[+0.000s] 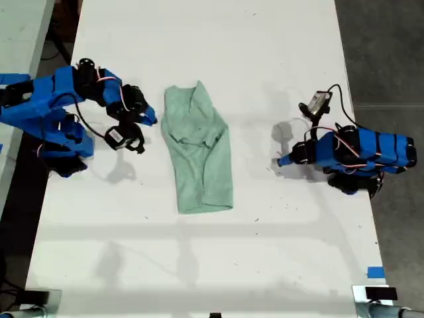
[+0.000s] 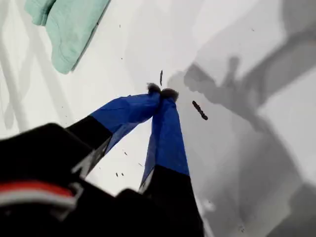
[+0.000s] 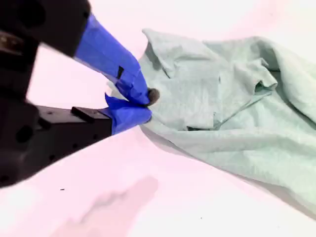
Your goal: Fold t shirt
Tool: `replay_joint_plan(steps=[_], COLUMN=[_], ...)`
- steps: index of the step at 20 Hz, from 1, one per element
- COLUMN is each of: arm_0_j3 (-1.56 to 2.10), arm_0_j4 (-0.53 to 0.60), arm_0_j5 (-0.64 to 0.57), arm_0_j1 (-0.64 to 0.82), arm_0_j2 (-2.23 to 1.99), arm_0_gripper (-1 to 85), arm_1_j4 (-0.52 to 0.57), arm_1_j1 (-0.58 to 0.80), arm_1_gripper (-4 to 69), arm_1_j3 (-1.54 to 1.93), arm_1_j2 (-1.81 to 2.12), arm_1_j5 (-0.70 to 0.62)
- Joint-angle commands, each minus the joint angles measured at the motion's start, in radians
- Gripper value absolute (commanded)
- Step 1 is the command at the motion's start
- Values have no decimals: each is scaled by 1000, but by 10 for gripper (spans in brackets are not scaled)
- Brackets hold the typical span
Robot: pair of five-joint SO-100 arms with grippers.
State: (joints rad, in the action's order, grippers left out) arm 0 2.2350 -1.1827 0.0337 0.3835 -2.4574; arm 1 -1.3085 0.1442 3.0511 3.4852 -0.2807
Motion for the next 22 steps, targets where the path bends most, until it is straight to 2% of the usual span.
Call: replay_joint_plan(steps=[1,3,4,5,6,7,8,9,22], arm_0_j3=[514,686,733,773,847,927,1019,1043,1052], arm_0_j4=[362,565,607,604,575,480,301,160,173], arm_0_j5=[-69,-110,-144,-175,-176,-178,-178,-158,-173], arm_0_j1=[23,29,35,32,51,66,100,124,104], arm_0_j2=[-152,-123,-160,-262,-410,-640,-983,-1127,-1138], arm_0_gripper=[-3,-3,-3,-3,-3,-3,-3,-3,-3], arm_1_j4=[-8,-8,-8,-8,-8,-8,-8,-8,-9], arm_1_j1=[-6,-5,-6,-8,-8,-8,-9,-9,-5], arm_1_gripper=[-2,-2,-2,-2,-2,-2,-2,-2,-2], arm_1_j3=[61,61,61,61,61,61,61,61,61], arm_1_j2=[15,15,15,15,15,15,15,15,15], arm_1_j5=[-21,-21,-21,-21,-21,-21,-21,-21,-6])
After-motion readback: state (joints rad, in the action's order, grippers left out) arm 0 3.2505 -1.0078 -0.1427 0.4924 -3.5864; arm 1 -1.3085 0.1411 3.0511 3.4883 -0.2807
